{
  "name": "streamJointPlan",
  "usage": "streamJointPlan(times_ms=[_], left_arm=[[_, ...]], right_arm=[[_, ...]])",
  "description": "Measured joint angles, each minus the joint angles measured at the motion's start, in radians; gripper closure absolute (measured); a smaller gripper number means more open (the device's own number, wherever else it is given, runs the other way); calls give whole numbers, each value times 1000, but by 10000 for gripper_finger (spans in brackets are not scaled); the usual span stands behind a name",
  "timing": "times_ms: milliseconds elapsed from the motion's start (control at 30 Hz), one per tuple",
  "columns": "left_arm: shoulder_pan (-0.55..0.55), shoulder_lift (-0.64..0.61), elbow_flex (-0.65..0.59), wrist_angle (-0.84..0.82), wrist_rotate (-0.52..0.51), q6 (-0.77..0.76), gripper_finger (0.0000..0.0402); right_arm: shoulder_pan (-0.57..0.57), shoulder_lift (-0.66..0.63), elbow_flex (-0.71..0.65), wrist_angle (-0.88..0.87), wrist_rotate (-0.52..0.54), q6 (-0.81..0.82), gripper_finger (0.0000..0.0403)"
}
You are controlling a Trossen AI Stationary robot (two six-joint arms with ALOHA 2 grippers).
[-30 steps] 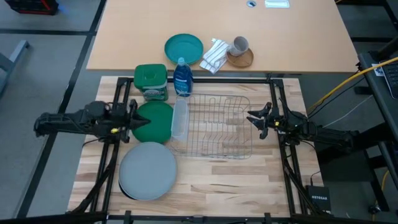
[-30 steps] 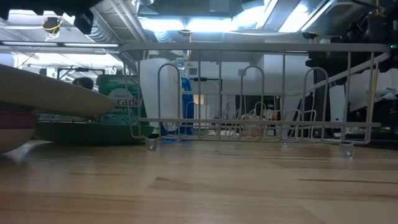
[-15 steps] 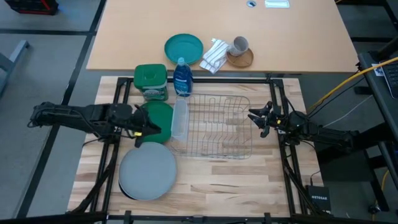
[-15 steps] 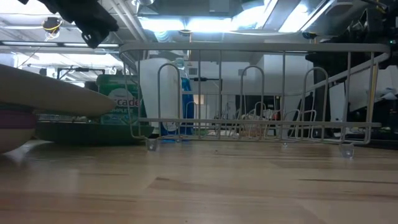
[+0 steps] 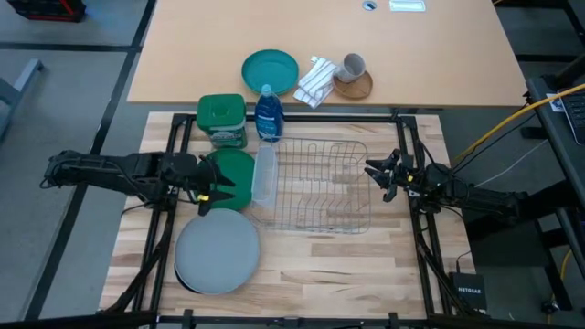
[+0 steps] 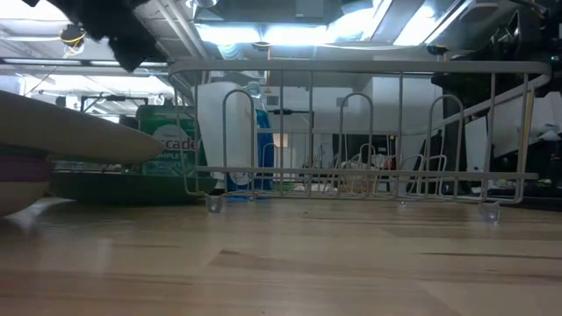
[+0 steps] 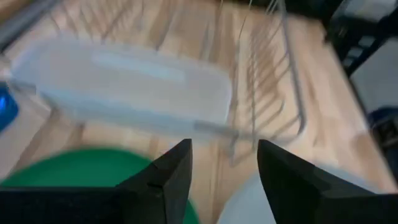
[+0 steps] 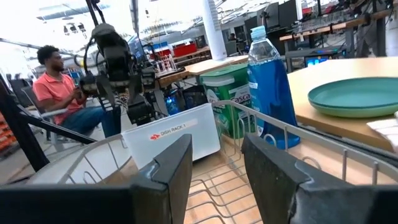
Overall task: Sort dishes
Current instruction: Put the gray plate into the dish rack
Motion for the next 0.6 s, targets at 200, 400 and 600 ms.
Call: streamJointPlan(times_ms=[200,400,600], left_arm=[[0,-1,0,-197,11,-117,229],[0,-1,0,-347,48,-193,229],[0,5,0,-463,57,-235,229]], right_arm=[[0,0,0,0,-37,56,255],[0,0,0,0,-42,57,255],[0,0,0,0,-42,57,255]])
